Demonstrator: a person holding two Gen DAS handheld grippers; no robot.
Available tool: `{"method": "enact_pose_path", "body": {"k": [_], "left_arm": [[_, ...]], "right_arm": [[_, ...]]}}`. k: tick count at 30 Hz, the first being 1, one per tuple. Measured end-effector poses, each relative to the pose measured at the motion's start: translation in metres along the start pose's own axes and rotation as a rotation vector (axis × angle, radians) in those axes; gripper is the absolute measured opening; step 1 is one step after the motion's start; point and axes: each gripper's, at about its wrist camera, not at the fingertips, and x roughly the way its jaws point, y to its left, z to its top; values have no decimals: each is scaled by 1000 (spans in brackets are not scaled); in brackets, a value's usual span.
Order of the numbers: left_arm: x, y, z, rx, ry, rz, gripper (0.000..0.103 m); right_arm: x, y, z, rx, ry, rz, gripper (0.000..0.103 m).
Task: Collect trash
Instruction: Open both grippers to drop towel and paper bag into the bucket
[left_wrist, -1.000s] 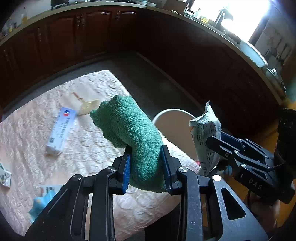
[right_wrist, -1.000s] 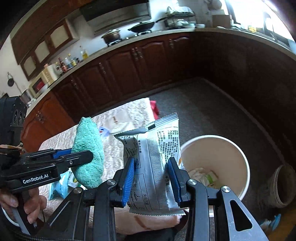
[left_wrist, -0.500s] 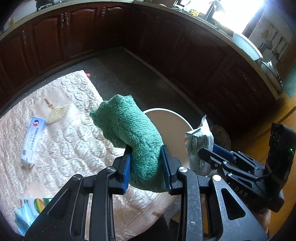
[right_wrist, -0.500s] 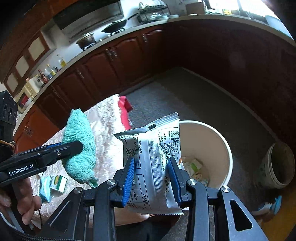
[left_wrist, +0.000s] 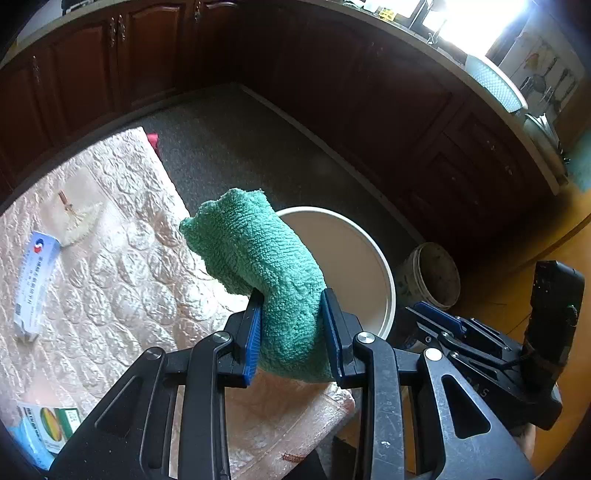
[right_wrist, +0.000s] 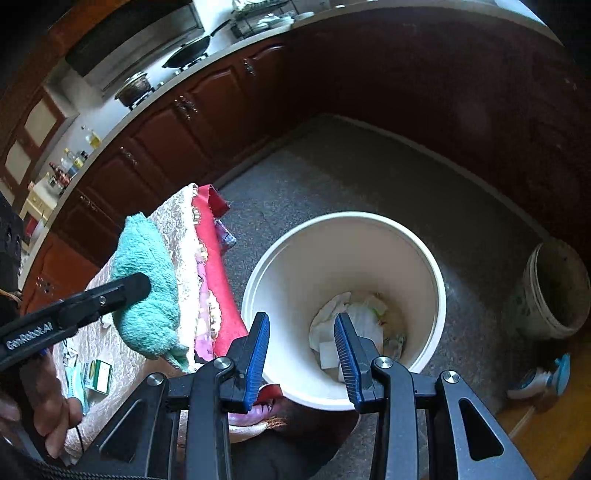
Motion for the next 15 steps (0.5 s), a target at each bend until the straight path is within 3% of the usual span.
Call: {"method": "enact_pose_path", "body": {"k": [6, 9, 15], "left_arm": [[10, 0, -3, -12, 14, -32, 35], [11, -3, -6, 1, 6, -45, 49], [7, -3, -9, 9, 4, -42, 51]], "right_arm": [[2, -6, -6, 25, 21, -6, 37], [0, -5, -5, 24, 11, -15, 57], [-6, -9, -3, 44, -3, -22, 57]]}}
